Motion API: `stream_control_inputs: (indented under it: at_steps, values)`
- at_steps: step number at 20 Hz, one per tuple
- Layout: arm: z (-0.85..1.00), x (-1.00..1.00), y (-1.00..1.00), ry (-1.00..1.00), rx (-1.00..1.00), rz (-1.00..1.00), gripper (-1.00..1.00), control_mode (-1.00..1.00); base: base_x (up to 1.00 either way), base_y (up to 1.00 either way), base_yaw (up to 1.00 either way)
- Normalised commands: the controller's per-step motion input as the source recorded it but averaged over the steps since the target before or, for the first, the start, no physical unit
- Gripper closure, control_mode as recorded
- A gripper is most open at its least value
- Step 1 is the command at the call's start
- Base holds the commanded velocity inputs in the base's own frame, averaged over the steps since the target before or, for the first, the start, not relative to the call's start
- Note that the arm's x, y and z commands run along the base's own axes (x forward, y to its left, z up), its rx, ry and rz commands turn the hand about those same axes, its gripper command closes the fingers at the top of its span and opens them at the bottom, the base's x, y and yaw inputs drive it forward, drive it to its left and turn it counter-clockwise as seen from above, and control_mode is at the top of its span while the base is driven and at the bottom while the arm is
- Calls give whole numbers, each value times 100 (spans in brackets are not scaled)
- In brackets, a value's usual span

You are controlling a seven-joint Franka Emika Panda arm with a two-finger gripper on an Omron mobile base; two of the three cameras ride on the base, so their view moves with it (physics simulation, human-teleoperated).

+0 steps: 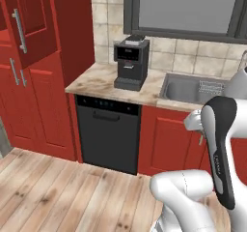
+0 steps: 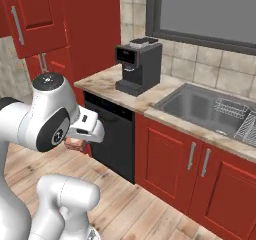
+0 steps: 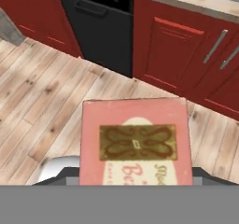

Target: Pick up the bar soap and dish brush from the sink, and place them back in the cabinet, and close the cabinet doors.

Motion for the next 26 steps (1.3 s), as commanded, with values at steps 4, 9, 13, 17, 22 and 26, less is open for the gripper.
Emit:
stream_control_inputs:
  at_steps: [4, 9, 13, 17, 22, 26]
  values:
    - [0, 0, 0, 0, 0, 0, 100, 100, 0, 12, 49]
    - [0, 0, 0, 0, 0, 0, 100, 100, 0, 14, 47]
    - [0, 0, 0, 0, 0, 0, 100, 100, 0, 27, 43]
    - [0, 0, 0, 0, 0, 0, 100, 100, 0, 23, 44]
    - [0, 0, 0, 0, 0, 0, 100, 100, 0, 25, 37]
    - [0, 0, 0, 0, 0, 0, 100, 100, 0, 7, 38]
